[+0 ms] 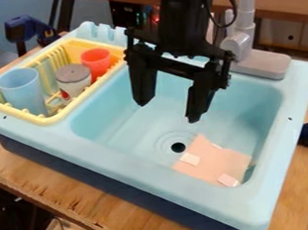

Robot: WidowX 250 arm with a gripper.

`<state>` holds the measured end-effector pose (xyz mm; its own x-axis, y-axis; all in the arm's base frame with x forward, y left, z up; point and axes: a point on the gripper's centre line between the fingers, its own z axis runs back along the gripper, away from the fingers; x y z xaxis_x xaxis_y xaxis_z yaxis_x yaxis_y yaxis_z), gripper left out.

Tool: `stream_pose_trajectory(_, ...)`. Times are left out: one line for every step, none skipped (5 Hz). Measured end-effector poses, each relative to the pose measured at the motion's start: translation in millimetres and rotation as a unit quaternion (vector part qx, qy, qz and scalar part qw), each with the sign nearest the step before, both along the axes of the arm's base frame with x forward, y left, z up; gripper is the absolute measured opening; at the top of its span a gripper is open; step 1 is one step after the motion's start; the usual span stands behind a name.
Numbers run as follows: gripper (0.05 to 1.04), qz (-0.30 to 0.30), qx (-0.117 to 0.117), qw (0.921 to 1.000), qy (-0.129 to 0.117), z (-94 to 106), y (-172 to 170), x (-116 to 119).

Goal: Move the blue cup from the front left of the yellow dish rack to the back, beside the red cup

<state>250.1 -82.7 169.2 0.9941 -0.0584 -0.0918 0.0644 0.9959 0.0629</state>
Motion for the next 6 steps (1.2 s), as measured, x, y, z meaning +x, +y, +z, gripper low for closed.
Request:
stream_pose_trajectory(1.0, 0.0, 0.005, 0.9999, 0.014, -7.3, 1, -1)
stream_pose_trajectory(1.0, 0.002, 0.002, 0.9999, 0.016, 1.4, 11, 1)
stream_pose_trajectory(1.0, 0.016, 0.001, 0.9999, -0.005, 28.5, 34, 2)
stream_pose_trajectory(1.0, 0.027, 0.042, 0.9987, -0.009, 40.5, 62, -3)
stream_pose_trajectory(1.0, 0.042, 0.065, 0.997, -0.001, 44.5, 104, -2)
stream_pose_trajectory(1.0, 0.025, 0.085, 0.996, -0.007, 41.5, 122, 3)
